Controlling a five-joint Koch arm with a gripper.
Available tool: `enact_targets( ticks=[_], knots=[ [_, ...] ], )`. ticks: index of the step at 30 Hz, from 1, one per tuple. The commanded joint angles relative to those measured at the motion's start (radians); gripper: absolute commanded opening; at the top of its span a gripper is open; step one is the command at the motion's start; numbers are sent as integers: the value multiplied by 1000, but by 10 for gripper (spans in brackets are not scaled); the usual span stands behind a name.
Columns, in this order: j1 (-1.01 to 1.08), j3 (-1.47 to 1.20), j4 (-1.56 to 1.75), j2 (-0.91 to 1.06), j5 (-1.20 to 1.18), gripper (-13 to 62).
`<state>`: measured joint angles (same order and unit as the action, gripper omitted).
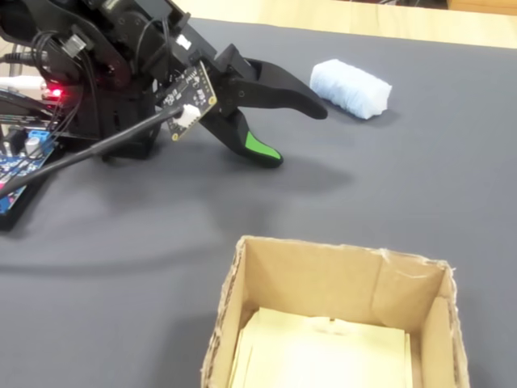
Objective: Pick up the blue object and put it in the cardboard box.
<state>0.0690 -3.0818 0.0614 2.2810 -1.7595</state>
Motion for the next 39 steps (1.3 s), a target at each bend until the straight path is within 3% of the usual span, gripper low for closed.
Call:
enact_targets(
  ticks=[1,39],
  knots=[
    [-9,-37,-114,87,-25,343],
    [-37,17,-64,86,17,337]
  ],
)
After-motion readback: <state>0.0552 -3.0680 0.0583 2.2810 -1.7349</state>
